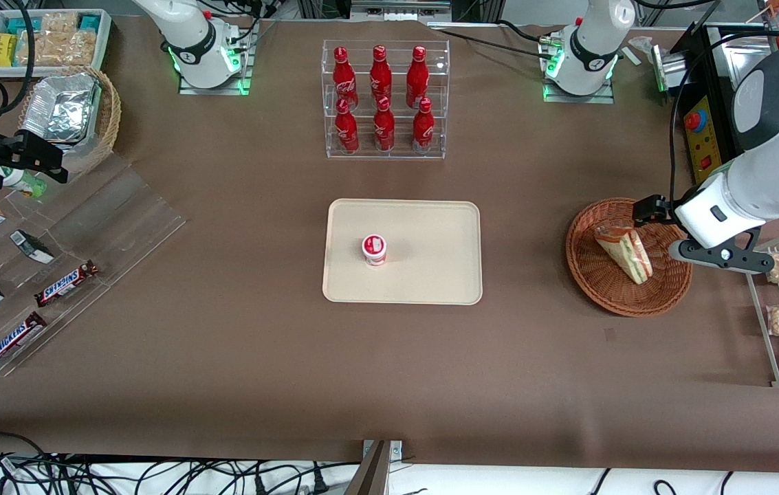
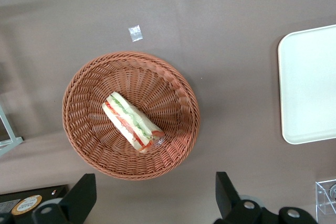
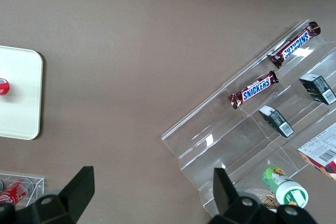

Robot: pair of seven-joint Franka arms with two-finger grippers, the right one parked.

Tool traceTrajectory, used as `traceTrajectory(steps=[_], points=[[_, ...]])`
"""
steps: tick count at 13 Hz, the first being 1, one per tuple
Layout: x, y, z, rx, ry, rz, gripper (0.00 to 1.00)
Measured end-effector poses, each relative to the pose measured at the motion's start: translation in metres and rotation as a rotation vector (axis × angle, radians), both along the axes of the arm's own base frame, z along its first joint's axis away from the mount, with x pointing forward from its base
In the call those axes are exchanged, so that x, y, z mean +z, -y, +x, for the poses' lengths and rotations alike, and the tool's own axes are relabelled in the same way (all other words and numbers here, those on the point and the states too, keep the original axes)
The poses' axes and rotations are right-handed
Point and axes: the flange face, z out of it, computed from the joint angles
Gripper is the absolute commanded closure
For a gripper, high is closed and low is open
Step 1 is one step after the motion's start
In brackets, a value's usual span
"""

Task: Place sandwich from basket to tray
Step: 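Lower the open left gripper over the sandwich in the wicker basket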

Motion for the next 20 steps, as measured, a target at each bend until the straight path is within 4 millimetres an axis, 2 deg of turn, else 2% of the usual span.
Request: traceTrajectory(steps=[8,13,16,20], points=[[-0.003,-0.002,0.001,0.03,-0.004,0.004,0.0],[-0.021,-0.034,0.006,0.315,-0.034,0.044,0.0],[-0.054,-0.035,0.008,0.426,-0.068,0.071,0.0],[-0.129,-0.039,-0.005,0.507,-0.046,0.154,0.0]])
